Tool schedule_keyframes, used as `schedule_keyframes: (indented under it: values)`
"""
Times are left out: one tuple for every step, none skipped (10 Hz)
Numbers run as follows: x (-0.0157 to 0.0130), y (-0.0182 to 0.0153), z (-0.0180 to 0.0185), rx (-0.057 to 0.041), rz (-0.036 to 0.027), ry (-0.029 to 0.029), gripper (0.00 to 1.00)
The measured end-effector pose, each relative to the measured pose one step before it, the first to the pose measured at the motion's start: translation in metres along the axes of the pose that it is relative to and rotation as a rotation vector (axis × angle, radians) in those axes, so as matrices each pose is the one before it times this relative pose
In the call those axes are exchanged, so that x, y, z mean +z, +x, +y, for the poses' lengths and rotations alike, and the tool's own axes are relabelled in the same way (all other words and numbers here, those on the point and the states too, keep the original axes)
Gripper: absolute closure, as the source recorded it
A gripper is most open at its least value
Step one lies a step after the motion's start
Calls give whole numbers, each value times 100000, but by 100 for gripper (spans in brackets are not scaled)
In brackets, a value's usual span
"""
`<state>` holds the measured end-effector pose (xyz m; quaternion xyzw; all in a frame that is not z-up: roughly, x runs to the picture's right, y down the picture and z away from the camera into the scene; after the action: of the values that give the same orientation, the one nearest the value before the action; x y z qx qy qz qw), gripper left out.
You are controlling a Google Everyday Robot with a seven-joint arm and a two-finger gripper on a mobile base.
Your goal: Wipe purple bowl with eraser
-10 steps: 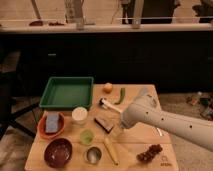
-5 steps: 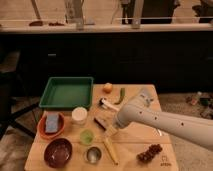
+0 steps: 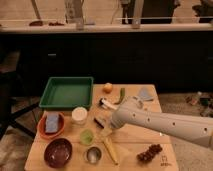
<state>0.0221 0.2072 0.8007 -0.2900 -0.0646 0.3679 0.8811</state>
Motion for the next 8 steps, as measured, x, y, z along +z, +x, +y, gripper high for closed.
schedule_keyframes:
  values:
    - [493,77,10,351,311,319,20]
    - [450,94,-40,194,491,413,20]
    - [400,-7,-31,-195,474,416,20]
    - [457,-59,-15,-468,667,304,20]
    - [380,-149,-6,-476,524,58,20]
    - [399,-265,67,-565,542,-113,20]
    - [286,-229,92,-485,375,-178,20]
    - [389,-240,138,-592,624,-381,20]
